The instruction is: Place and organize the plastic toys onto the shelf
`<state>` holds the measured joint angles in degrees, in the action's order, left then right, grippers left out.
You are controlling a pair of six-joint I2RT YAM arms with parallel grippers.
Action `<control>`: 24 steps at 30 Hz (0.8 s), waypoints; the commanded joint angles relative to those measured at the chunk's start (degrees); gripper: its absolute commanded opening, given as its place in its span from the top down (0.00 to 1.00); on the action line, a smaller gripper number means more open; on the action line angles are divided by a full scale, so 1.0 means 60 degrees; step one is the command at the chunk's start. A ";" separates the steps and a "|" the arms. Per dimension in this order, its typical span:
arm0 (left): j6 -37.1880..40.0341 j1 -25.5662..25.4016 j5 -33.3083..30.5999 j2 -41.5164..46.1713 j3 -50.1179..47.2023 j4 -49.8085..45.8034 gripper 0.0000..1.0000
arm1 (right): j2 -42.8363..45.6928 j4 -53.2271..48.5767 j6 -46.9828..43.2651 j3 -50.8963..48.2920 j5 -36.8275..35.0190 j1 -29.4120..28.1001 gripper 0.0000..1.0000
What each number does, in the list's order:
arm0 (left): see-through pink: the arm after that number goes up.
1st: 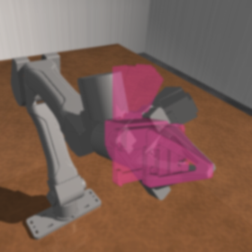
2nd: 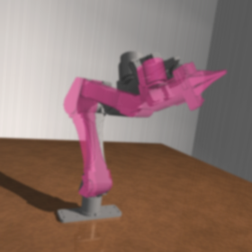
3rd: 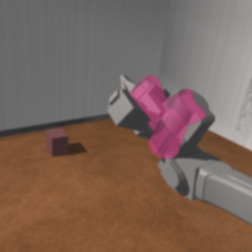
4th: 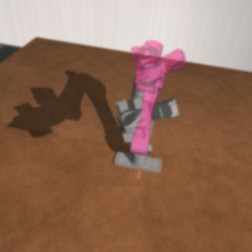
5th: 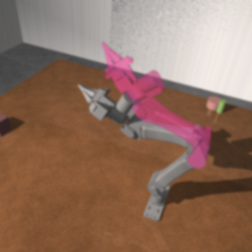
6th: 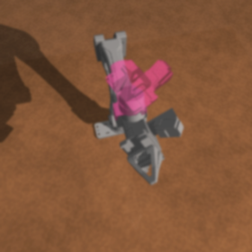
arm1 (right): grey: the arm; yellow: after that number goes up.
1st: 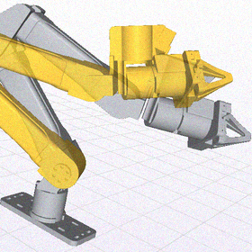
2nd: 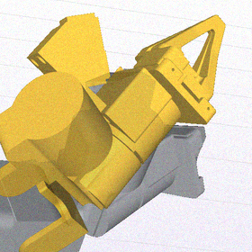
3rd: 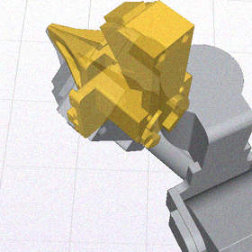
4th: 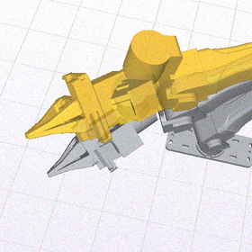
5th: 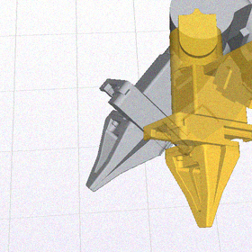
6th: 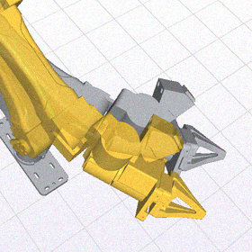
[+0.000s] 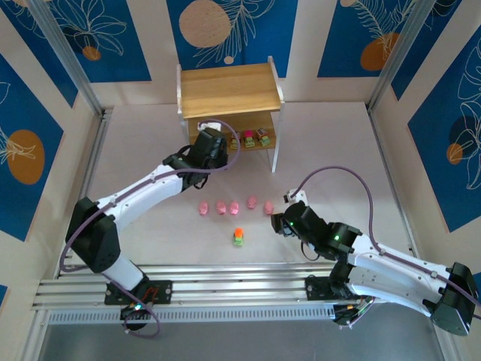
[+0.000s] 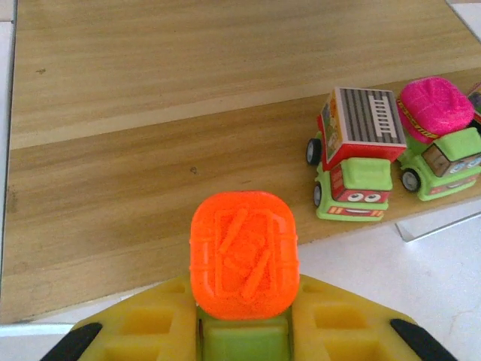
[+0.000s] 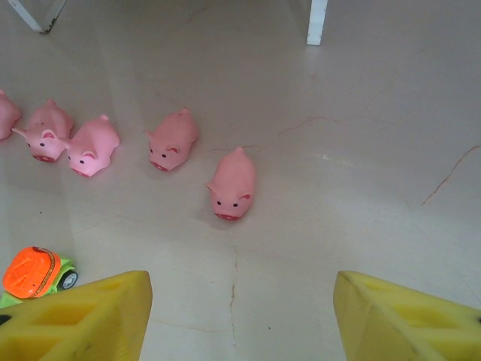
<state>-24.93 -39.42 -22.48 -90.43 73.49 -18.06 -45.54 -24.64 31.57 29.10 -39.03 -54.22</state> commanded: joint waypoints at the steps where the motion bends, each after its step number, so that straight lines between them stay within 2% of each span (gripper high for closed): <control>1: 0.0185 0.0191 0.0066 -0.0287 0.0525 0.0021 0.77 | 0.0119 0.0123 -0.0007 -0.0103 -0.0207 -0.0054 0.35; 24: 0.0163 0.0553 0.0205 -0.1154 0.0919 0.0440 0.76 | 0.0123 0.0064 0.0040 -0.0092 -0.0262 -0.0027 0.34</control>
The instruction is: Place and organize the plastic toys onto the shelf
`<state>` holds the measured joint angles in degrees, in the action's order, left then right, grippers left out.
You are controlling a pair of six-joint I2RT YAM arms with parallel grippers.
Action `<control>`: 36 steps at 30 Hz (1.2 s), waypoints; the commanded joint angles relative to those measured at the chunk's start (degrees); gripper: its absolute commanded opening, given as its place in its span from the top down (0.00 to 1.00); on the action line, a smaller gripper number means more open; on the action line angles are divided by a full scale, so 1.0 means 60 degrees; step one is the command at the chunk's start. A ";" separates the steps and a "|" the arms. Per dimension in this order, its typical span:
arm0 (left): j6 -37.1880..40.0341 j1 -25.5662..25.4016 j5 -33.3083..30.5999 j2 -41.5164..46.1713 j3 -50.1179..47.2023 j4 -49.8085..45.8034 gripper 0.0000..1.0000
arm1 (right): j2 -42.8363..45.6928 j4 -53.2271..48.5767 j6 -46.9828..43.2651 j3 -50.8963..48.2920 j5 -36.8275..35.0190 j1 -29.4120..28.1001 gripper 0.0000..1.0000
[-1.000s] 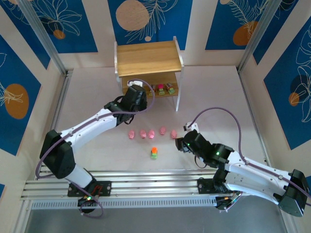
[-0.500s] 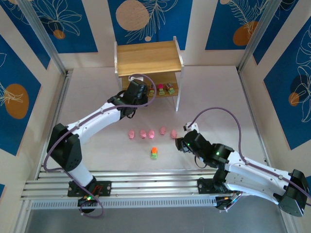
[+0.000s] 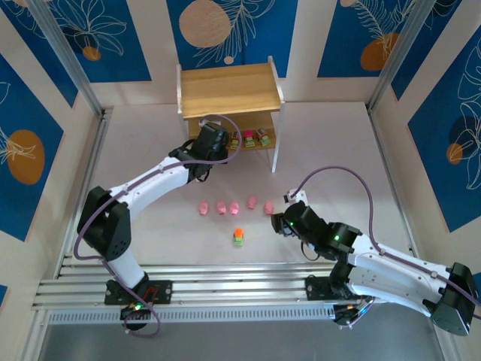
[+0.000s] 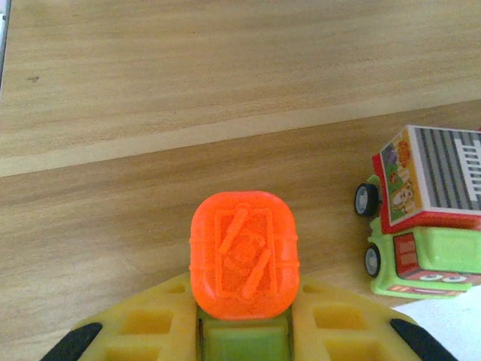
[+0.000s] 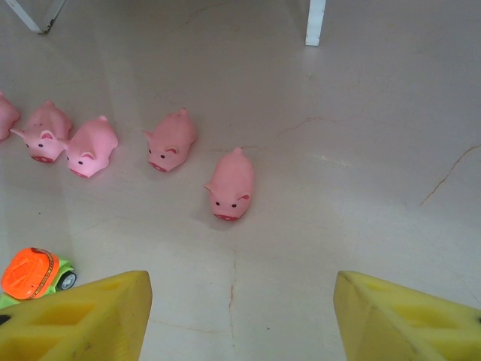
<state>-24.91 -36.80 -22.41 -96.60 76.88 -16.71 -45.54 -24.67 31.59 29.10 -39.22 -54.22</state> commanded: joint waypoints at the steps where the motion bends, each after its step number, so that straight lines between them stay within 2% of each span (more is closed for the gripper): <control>1: 0.0143 0.0127 0.0201 -0.0174 0.0362 0.0234 0.76 | 0.0121 0.0068 0.0044 -0.0098 -0.0218 -0.0031 0.35; 24: -0.0287 0.0155 0.0323 -0.0612 0.0558 0.0801 0.72 | 0.0119 0.0090 0.0001 -0.0096 -0.0113 0.0013 0.34; 36: -0.0276 0.0141 0.0282 -0.0507 0.0447 0.0866 0.60 | 0.0112 0.0097 -0.0011 -0.0090 -0.0084 0.0023 0.34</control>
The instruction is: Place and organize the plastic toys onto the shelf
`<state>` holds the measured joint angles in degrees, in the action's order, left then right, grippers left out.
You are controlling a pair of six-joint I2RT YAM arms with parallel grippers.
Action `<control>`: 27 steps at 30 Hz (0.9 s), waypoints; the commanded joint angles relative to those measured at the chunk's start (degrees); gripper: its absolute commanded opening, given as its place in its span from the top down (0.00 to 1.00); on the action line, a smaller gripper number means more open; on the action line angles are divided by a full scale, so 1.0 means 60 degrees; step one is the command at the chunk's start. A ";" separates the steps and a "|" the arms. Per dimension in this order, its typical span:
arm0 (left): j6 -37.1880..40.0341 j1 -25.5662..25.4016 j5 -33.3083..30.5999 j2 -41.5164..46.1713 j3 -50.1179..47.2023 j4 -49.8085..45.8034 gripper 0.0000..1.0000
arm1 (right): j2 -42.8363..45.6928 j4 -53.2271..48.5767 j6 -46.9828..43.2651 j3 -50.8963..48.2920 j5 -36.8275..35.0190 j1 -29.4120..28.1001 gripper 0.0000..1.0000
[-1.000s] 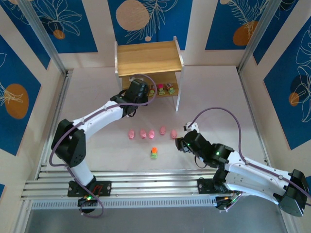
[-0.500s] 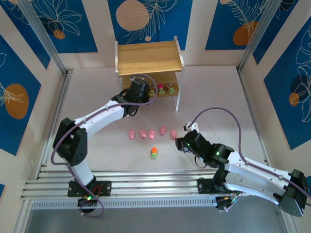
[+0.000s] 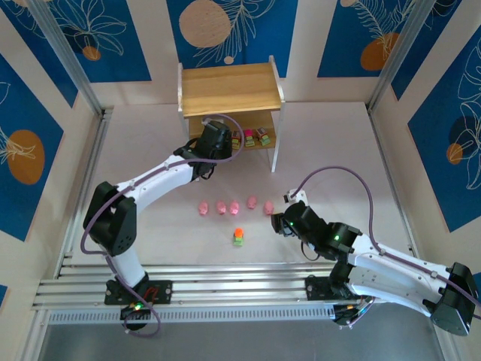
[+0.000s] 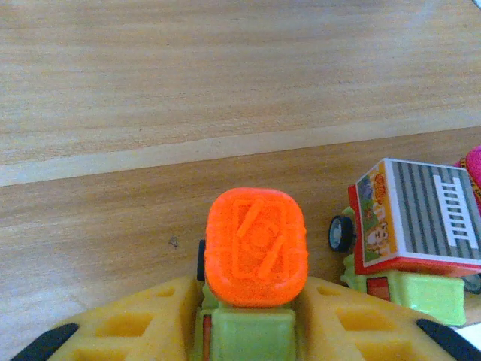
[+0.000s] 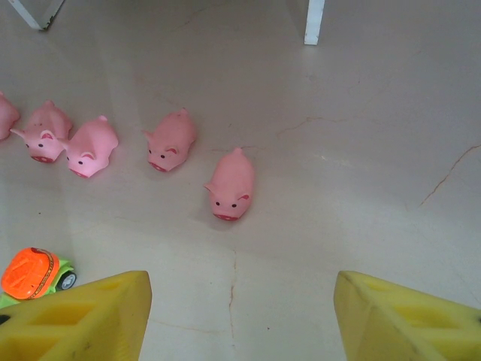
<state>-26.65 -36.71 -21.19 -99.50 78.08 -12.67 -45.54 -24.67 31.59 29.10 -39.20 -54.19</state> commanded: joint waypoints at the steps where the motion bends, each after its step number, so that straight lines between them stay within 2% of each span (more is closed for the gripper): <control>1: 0.0033 0.0123 0.0099 0.0012 0.0230 0.0189 0.59 | 0.0105 0.0096 -0.0016 -0.0092 -0.0088 0.0015 0.34; 18: 0.0019 -0.0106 -0.0015 0.1164 -0.0492 0.0103 0.54 | 0.0105 0.0130 -0.0051 -0.0090 -0.0044 0.0021 0.34; 27: -0.0054 -0.0340 0.0337 0.1803 -0.1075 -0.0012 0.53 | 0.0075 0.0127 -0.0065 -0.0076 -0.0044 0.0009 0.34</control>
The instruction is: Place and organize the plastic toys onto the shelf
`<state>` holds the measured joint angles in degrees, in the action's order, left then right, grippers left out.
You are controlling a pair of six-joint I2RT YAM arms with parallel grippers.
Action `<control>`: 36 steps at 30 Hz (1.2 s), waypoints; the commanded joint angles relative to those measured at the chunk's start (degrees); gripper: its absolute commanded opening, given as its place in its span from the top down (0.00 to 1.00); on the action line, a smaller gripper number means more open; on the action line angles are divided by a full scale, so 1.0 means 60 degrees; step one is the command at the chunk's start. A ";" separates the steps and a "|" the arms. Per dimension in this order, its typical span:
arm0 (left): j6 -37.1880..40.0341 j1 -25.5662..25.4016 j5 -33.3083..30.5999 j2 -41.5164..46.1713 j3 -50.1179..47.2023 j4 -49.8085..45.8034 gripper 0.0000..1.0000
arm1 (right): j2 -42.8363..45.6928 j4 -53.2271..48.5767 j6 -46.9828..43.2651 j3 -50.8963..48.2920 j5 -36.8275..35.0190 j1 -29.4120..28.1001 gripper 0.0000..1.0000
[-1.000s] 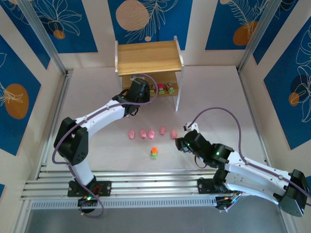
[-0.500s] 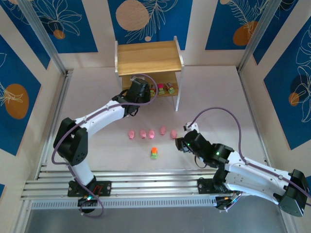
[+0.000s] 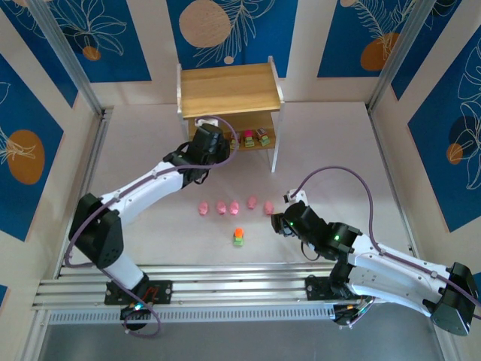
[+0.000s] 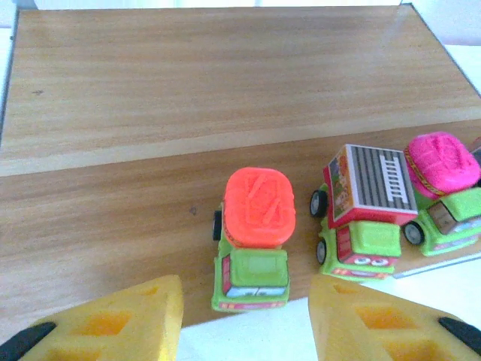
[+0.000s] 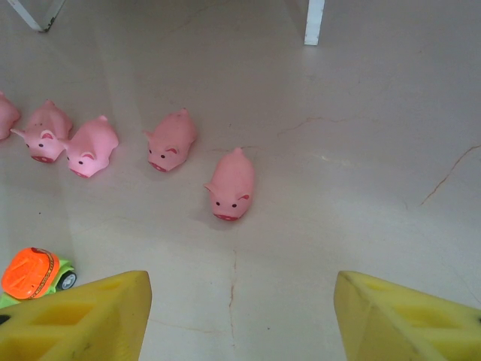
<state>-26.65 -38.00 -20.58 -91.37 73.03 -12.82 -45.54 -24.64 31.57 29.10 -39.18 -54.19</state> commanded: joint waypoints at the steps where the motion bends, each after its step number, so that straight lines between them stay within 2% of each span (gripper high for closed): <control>1: -0.0069 -0.0190 0.0236 0.0556 -0.0364 0.0000 0.52 | 0.0064 0.0123 -0.0057 -0.0072 -0.0047 0.0002 0.34; 10: -0.0044 -0.0673 0.0379 0.1727 -0.1886 -0.0085 0.51 | -0.0123 -0.0045 0.0017 0.0086 -0.0219 -0.0168 0.34; 13: 0.0058 -0.0952 0.0216 0.2262 -0.2641 -0.0028 0.48 | -0.0164 -0.0398 0.0592 0.0198 -0.1324 -0.0797 0.34; 18: 0.0285 -0.1341 -0.0280 0.3338 -0.4051 0.0051 0.47 | -0.0422 -0.0684 0.1544 0.0288 -0.2547 -0.1943 0.27; 28: 0.0356 -0.1374 -0.0591 0.5921 -0.6388 -0.0459 0.38 | -0.2498 -0.2100 0.4061 0.1478 -0.3651 -0.3815 0.13; 34: 0.0141 -0.1372 -0.0680 0.6814 -0.7174 -0.0781 0.34 | -0.4106 -0.3062 0.5830 0.2517 -0.3734 -0.4387 0.02; 36: 0.0050 -0.1372 -0.0667 0.7037 -0.7377 -0.0821 0.32 | -0.4597 -0.3275 0.6177 0.2864 -0.3739 -0.4527 0.01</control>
<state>-25.34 -46.04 -23.18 -50.78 30.26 -15.86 -70.87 -40.05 60.90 43.42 -58.78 -80.34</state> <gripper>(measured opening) 0.680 0.984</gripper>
